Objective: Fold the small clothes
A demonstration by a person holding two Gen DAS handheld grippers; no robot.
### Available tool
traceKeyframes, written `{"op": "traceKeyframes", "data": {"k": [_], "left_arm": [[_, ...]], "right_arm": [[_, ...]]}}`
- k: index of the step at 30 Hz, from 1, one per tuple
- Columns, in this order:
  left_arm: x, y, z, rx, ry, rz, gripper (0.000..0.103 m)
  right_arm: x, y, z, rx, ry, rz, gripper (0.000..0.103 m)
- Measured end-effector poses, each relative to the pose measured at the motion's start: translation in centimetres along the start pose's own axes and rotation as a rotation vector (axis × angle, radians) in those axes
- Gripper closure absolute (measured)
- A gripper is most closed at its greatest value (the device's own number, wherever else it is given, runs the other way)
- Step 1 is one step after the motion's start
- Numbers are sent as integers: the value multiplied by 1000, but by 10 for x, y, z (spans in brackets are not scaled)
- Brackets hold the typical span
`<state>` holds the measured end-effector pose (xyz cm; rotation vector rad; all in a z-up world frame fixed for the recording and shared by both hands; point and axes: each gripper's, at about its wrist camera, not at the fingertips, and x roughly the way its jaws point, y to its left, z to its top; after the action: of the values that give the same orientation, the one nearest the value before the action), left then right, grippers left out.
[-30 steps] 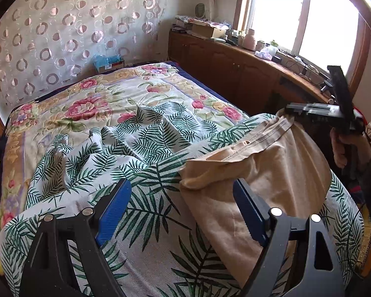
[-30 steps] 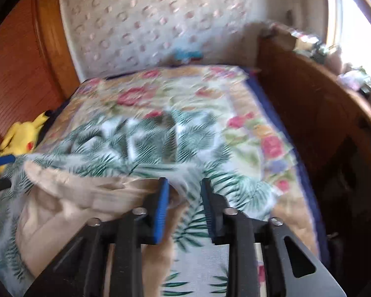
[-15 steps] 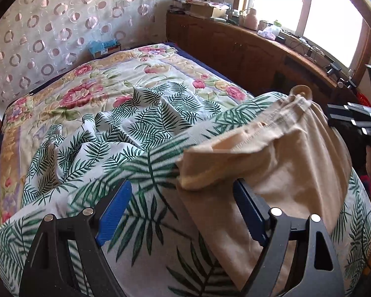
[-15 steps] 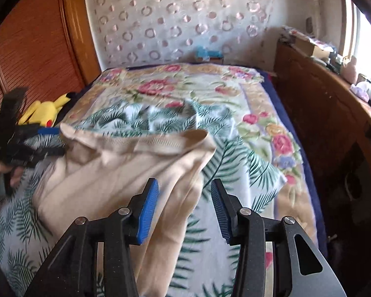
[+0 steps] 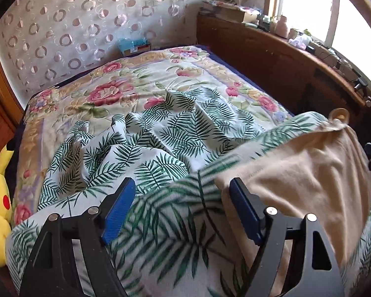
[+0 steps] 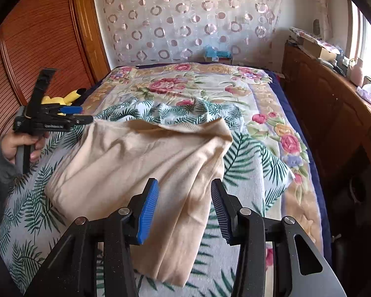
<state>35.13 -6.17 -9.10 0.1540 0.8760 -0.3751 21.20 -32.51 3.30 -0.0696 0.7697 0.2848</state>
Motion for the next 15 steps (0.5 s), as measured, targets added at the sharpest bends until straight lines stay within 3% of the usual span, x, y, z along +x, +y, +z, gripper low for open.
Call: {"op": "traceKeyframes", "data": {"k": [11,15], "left_arm": [[-48,-38,-59,66,16,-151,23],[-48,-49,-69,78,35,-176,23]], "right_arm": [[-15,4,-31,-2,60,25,57],[-15,1,-31,29,49,13,47]]}}
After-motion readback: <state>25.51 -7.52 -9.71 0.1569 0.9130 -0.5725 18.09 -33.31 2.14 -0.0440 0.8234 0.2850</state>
